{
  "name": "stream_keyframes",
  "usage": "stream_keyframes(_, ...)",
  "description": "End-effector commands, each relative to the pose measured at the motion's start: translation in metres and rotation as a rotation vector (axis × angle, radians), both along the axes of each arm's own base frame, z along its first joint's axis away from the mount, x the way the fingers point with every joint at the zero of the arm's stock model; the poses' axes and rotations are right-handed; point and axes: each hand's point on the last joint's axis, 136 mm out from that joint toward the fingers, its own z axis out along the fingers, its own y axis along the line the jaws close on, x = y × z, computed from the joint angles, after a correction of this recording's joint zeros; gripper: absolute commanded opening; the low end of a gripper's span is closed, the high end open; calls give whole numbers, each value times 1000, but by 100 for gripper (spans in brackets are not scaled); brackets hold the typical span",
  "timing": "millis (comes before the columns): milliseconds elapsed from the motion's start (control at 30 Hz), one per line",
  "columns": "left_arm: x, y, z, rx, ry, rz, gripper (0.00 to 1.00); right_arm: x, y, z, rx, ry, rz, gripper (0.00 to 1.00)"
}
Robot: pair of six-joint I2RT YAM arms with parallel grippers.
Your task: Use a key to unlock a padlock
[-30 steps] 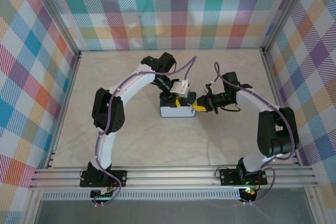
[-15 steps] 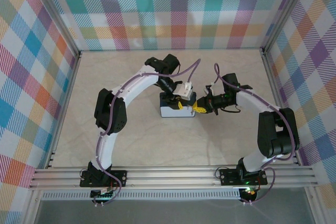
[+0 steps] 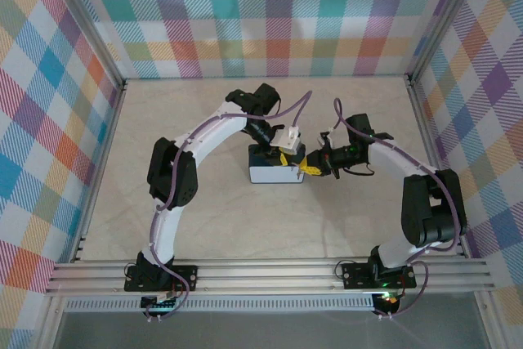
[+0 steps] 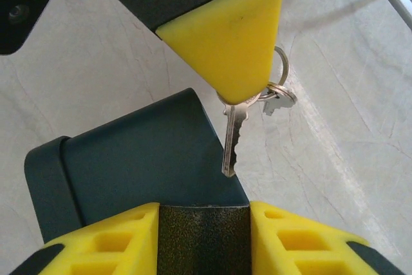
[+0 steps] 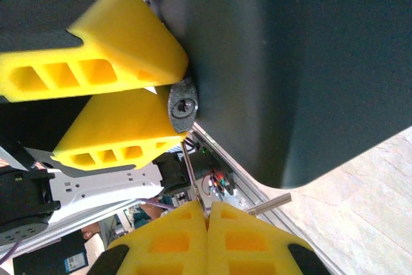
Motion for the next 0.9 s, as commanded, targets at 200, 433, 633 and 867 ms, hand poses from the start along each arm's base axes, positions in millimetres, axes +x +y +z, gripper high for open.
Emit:
stream_keyframes(200,0,1,11,-72,-14,10,31,6,2,7,47,3,-18,1)
stream_keyframes(433,-1,4,12,-88,-15,16,29,10,-4,0,34,12,-47,1)
stream_keyframes(633,-1,6,12,-93,-12,21,29,18,-3,-2,39,10,-60,1)
stream_keyframes(867,-1,5,11,-99,-8,29,29,22,7,-2,39,14,-31,1)
